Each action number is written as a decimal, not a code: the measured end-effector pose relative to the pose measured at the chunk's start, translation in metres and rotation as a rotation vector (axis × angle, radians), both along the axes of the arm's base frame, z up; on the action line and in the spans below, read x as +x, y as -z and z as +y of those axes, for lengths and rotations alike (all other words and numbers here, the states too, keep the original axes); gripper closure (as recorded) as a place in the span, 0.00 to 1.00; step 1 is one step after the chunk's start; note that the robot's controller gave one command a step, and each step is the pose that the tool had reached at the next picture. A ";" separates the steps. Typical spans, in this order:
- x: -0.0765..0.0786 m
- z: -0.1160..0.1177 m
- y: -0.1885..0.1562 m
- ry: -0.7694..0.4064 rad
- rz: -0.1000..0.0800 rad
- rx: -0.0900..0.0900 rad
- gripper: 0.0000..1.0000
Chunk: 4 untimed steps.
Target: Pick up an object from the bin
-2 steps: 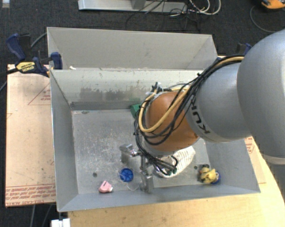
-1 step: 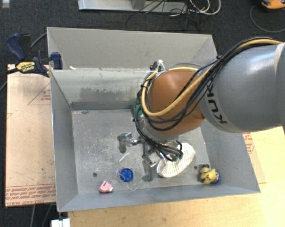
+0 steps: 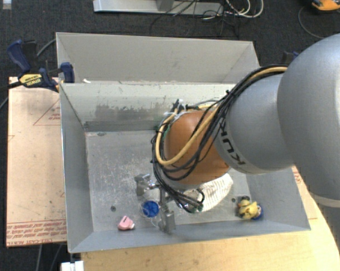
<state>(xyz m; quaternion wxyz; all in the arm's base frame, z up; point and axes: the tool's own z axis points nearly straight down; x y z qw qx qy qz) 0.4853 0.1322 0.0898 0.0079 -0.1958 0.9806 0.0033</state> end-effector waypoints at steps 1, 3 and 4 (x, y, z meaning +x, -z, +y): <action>0.016 -0.012 0.016 -0.306 0.008 -0.003 1.00; 0.016 -0.013 0.017 -0.306 0.008 -0.003 0.00; 0.009 0.014 0.018 -0.437 -0.002 -0.004 0.00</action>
Offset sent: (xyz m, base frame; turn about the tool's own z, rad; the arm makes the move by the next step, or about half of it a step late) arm 0.0000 0.0000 0.0000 0.0000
